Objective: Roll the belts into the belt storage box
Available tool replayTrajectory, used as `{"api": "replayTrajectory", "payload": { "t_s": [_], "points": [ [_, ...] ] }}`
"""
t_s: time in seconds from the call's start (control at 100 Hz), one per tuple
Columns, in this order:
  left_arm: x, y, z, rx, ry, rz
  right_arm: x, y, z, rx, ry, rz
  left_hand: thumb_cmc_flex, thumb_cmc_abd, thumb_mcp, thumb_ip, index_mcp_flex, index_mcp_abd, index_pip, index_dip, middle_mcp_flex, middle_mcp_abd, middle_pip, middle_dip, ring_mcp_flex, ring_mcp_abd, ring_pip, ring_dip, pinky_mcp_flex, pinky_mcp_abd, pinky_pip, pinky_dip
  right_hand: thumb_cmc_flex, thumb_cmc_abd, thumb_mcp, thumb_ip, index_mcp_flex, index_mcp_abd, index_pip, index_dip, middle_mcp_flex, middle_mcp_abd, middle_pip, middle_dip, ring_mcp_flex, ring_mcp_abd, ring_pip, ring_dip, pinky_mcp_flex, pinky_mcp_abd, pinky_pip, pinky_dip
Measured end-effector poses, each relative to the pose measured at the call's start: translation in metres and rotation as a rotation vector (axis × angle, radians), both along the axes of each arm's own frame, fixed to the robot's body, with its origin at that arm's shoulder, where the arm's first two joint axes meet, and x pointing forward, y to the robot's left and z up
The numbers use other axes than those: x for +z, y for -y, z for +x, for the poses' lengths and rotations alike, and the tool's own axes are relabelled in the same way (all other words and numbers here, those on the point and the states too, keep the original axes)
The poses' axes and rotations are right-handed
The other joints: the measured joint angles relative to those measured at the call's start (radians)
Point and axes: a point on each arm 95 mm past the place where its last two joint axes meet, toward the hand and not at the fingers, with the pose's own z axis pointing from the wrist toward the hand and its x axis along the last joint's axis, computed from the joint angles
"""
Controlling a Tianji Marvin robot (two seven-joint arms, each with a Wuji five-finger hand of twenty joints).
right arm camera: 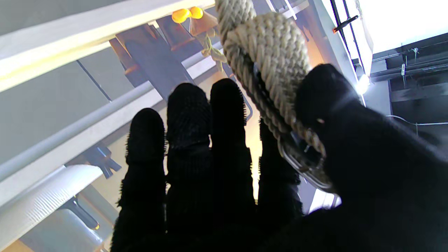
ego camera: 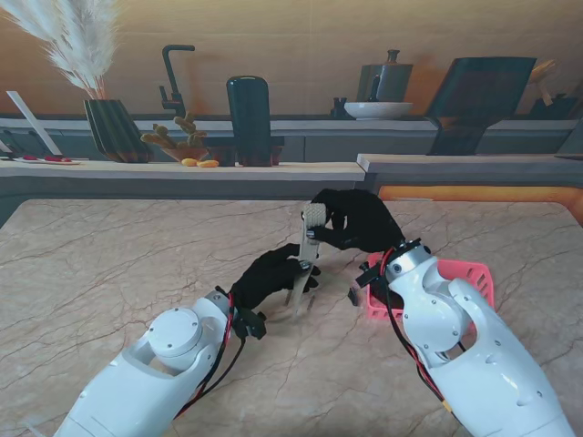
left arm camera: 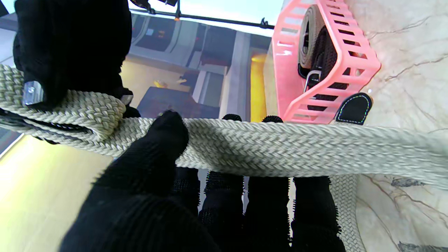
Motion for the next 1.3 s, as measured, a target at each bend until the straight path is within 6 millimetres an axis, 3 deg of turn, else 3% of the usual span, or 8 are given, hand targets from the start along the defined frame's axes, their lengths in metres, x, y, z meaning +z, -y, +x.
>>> {"api": "replayTrajectory", "payload": {
  "t_s": [0.13,0.2,0.45,0.69,0.83,0.96,1.3],
  "points": [
    [-0.001,0.001,-0.002,0.003,-0.025,-0.005,0.006,0.001,0.0,-0.011,0.051,-0.023,0.096,0.059,-0.053,0.003,0.013,-0.006,0.028,-0.003,0.035,0.0,-0.018,0.041,0.022,0.0,0.007,0.0,0.007,0.0,0.011,0.001,0.0,-0.001,0.0,0.0,0.0,-0.006,0.0,-0.001,0.011,-0.011,0.002,0.0,0.018,-0.008,0.0,0.0,0.0,0.0,0.0,-0.003],
    [-0.001,0.002,-0.002,-0.004,-0.027,-0.004,0.009,0.002,0.0,-0.015,0.068,-0.019,0.151,0.09,-0.133,0.004,0.013,-0.006,0.041,-0.003,0.041,0.0,-0.018,0.041,0.022,0.0,0.01,0.0,0.008,0.0,0.011,0.001,0.0,-0.001,0.0,0.0,0.0,-0.006,0.0,-0.001,0.011,-0.011,0.002,0.0,0.016,-0.01,-0.001,0.0,0.0,0.0,0.0,-0.003],
    [-0.002,0.008,-0.004,-0.02,-0.046,-0.006,0.013,0.0,0.005,-0.02,0.121,-0.009,0.178,0.099,-0.182,0.0,0.031,-0.006,0.101,0.01,0.066,0.001,-0.004,0.056,0.052,0.0,0.052,0.0,0.023,0.0,0.047,0.001,-0.012,-0.001,0.008,0.0,0.0,-0.01,0.008,-0.011,0.011,-0.026,0.002,0.0,0.016,-0.023,-0.001,0.0,-0.001,0.0,0.0,-0.005],
    [-0.003,0.013,-0.01,0.022,-0.046,-0.028,-0.016,-0.008,0.015,-0.017,0.137,-0.051,0.173,0.072,-0.112,-0.005,0.024,0.007,0.177,0.024,0.095,0.012,0.054,0.162,0.063,0.0,0.153,0.034,0.029,0.0,0.098,0.001,-0.012,-0.001,0.009,0.0,-0.012,-0.032,0.019,-0.023,0.011,-0.026,0.0,-0.001,0.016,-0.026,-0.001,-0.012,-0.012,-0.001,0.0,-0.014],
    [-0.004,0.013,-0.013,0.002,-0.039,-0.041,-0.03,-0.01,0.019,-0.015,0.106,-0.065,0.082,-0.005,0.072,-0.006,0.024,0.009,0.216,0.024,0.116,0.012,0.04,0.187,0.064,0.0,0.155,0.035,0.03,0.0,0.1,0.001,-0.012,-0.001,0.009,0.0,-0.014,-0.032,0.025,-0.027,0.01,-0.026,0.0,-0.002,0.016,-0.027,-0.001,-0.012,-0.013,-0.001,0.0,-0.024],
    [-0.003,0.014,-0.014,-0.016,-0.04,-0.061,-0.036,-0.011,0.022,-0.023,0.086,-0.061,0.053,-0.03,0.151,-0.006,0.024,0.019,0.217,0.023,0.118,0.012,0.018,0.202,0.064,0.0,0.154,0.035,0.03,0.0,0.1,0.001,-0.012,0.0,0.009,0.0,-0.015,-0.032,0.031,-0.032,0.01,-0.026,0.0,-0.002,0.016,-0.028,-0.001,-0.013,-0.023,-0.001,0.0,-0.025],
    [-0.001,0.013,-0.017,-0.019,-0.064,-0.116,-0.052,-0.012,0.022,-0.021,0.061,-0.067,0.053,-0.037,0.157,-0.008,0.063,0.034,0.189,-0.045,0.126,0.012,-0.029,0.079,0.074,0.0,0.137,0.035,0.034,0.0,0.1,0.001,-0.012,0.0,0.009,0.0,-0.024,-0.033,0.046,-0.04,0.01,-0.026,0.0,-0.015,0.015,-0.03,-0.001,-0.019,-0.026,-0.001,0.0,-0.026]
  ]
}}
